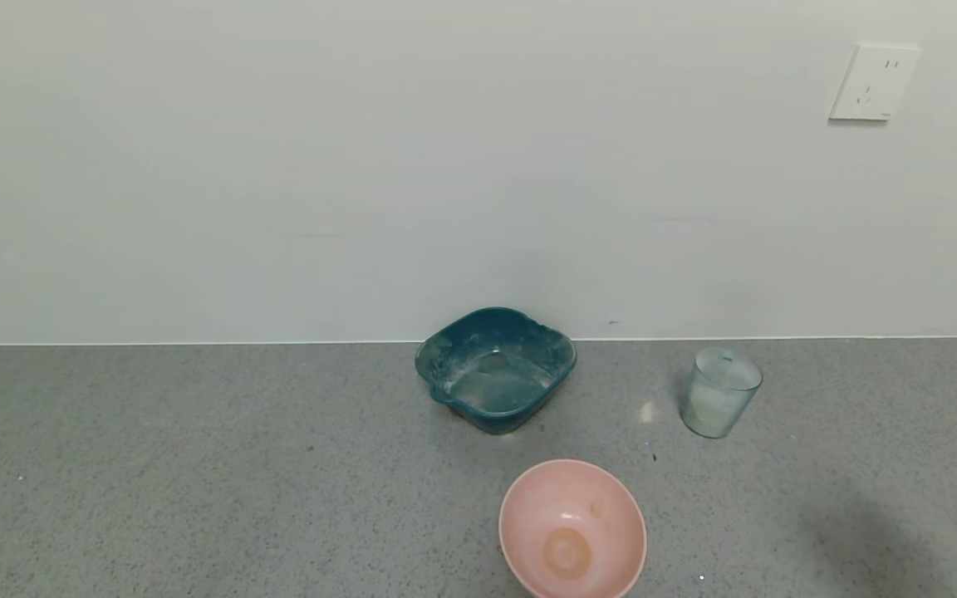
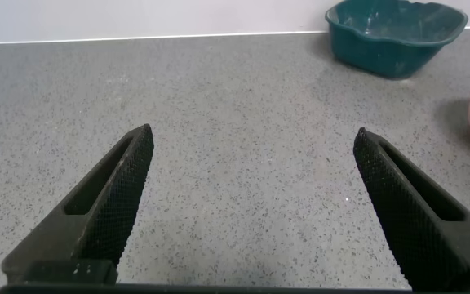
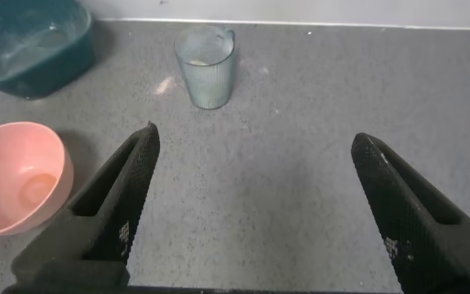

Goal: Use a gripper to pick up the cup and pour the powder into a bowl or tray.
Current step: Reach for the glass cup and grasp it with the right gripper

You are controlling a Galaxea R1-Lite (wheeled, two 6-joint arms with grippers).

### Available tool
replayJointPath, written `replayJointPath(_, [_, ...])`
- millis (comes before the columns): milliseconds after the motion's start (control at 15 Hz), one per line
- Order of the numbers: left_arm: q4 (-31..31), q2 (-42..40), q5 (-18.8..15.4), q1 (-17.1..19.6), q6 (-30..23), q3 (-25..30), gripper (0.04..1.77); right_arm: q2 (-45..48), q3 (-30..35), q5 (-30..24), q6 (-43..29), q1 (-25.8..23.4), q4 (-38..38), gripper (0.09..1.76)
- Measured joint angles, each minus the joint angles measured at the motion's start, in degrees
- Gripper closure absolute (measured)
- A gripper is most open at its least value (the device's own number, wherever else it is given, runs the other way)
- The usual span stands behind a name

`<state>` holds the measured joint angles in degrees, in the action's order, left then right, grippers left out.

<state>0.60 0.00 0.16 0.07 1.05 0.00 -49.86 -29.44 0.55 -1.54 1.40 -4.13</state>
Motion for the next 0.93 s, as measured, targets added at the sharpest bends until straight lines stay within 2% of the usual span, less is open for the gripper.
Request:
replayJointPath(467, [0.0,0.0,0.0,0.0,0.0,0.0,0.05,-33.3,-2.9,-0.1,0.1,1.8,-20.4,0.14])
replayJointPath(733, [0.0,0.0,0.0,0.0,0.0,0.0,0.05,-47.8,-3.1,0.9,0.2,3.9,-31.7,0.14])
replayJointPath(933, [0.0,0.0,0.0,0.0,0.0,0.0,0.05,-55.4,-3.0,3.0,0.1,6.3,-37.1,0.14])
